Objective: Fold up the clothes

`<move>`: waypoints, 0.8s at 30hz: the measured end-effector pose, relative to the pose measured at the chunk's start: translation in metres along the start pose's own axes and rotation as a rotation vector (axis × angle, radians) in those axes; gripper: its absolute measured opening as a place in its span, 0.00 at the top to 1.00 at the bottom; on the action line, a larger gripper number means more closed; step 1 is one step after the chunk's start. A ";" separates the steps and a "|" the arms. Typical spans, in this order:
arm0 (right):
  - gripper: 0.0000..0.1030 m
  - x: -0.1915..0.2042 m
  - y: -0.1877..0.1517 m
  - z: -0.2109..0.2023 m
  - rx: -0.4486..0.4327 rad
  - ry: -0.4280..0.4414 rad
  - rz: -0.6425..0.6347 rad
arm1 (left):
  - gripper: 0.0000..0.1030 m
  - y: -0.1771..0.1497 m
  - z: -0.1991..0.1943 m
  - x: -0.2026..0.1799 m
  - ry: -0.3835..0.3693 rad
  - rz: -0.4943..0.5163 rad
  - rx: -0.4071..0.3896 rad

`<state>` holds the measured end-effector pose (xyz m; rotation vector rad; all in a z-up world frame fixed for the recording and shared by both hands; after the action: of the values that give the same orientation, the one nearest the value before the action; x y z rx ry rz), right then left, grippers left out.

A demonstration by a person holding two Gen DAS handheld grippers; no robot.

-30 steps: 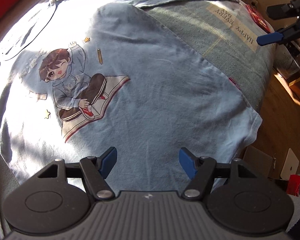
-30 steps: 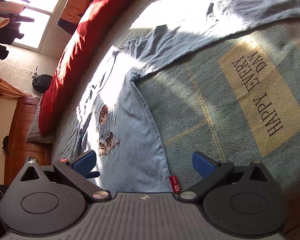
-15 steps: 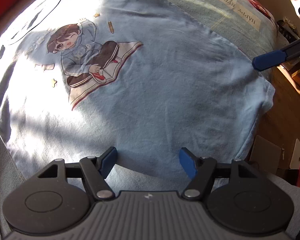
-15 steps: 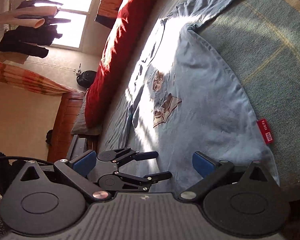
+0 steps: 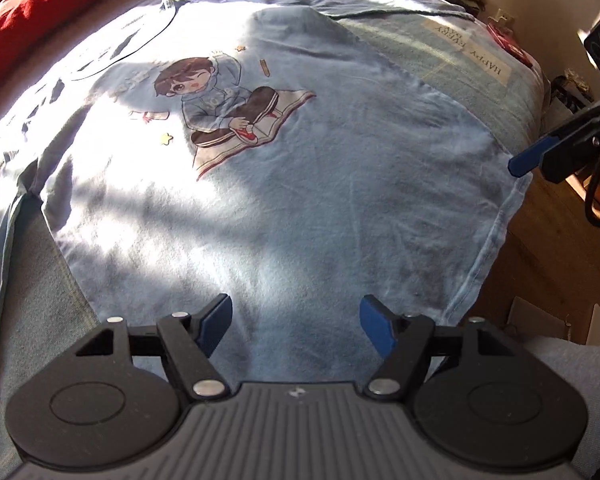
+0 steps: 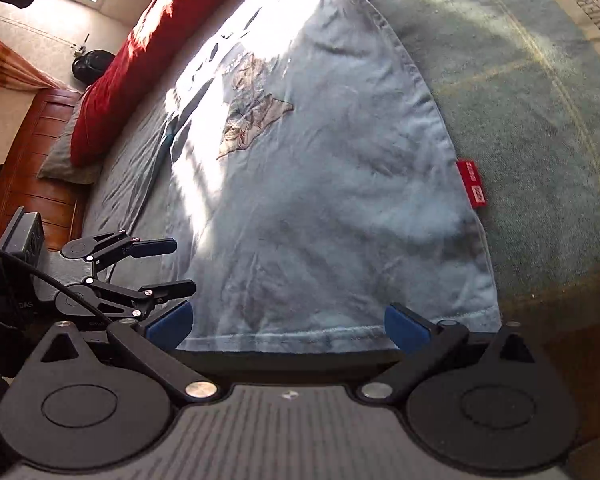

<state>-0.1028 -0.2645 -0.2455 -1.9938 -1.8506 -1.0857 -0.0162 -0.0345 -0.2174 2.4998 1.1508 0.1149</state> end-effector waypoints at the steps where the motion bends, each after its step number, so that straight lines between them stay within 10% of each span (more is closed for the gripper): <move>1: 0.00 0.005 0.011 0.003 -0.022 0.009 -0.034 | 0.32 0.003 0.005 0.000 0.009 0.013 -0.020; 12: 0.00 -0.025 0.021 0.025 0.053 -0.106 -0.041 | 0.31 -0.037 0.005 0.031 0.013 -0.139 0.038; 24: 0.00 -0.002 0.151 0.021 -0.162 -0.133 -0.136 | 0.31 0.093 0.030 0.106 0.098 -0.232 -0.317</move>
<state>0.0449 -0.2818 -0.2135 -2.1020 -2.0522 -1.2023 0.1276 -0.0197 -0.2194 2.0909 1.3373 0.3318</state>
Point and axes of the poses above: each gripper's, at about its wrist camera, not at the fingertips, and z roughly the way its jaws point, x to its left, y to its top, the point moved 3 cm from there along z, roughly the way its jaws point, and after that the axes turned 9 degrees about -z, right-handed, at the moved point
